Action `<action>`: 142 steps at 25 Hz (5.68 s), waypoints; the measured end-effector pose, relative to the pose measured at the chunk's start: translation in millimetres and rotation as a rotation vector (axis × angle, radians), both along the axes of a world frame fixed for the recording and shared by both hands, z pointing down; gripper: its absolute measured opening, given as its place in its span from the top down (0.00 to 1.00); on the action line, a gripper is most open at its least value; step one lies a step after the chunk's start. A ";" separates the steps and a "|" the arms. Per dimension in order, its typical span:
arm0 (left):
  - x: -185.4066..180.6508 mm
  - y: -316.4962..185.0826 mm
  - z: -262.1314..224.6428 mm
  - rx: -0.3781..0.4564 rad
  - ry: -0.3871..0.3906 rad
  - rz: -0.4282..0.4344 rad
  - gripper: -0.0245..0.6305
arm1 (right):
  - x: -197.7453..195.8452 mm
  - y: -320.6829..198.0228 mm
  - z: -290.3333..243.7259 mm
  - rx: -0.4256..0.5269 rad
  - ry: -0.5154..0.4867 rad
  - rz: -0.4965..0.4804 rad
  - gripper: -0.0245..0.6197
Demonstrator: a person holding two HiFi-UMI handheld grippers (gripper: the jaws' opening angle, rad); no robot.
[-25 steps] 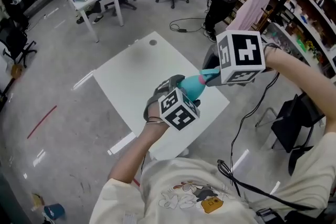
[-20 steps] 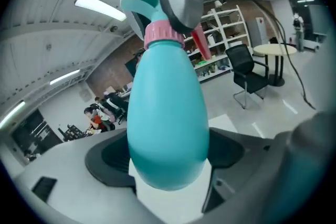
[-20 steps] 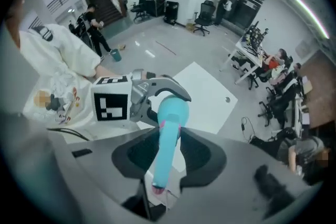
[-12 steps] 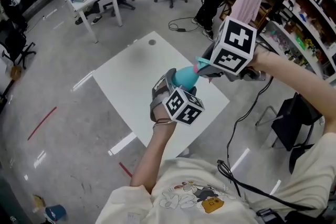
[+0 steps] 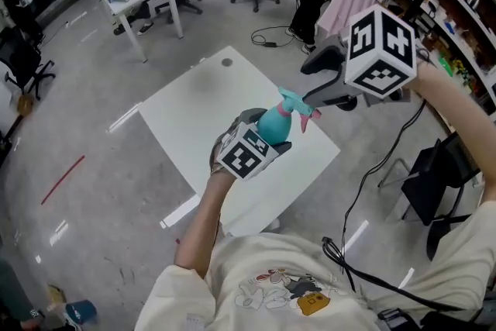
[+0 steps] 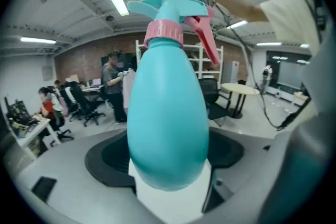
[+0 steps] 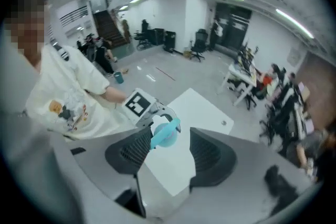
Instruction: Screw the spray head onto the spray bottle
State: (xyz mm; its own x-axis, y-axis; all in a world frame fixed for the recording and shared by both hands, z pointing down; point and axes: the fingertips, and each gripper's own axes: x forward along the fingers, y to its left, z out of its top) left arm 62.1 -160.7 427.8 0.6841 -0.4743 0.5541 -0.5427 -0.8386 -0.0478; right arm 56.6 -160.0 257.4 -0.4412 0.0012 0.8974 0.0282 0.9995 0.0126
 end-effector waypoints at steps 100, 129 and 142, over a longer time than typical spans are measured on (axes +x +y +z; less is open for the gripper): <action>7.4 186.8 -9.6 -0.331 0.047 1.242 0.34 | 3.8 155.9 65.7 0.248 0.221 -1.147 0.72; -3.3 -19.6 27.5 0.197 -0.381 -0.254 0.34 | 16.2 -1.8 103.3 -0.332 -0.031 0.573 0.76; 17.8 74.4 42.6 -0.084 0.048 0.688 0.34 | 23.7 40.5 43.2 0.070 0.083 -0.368 0.59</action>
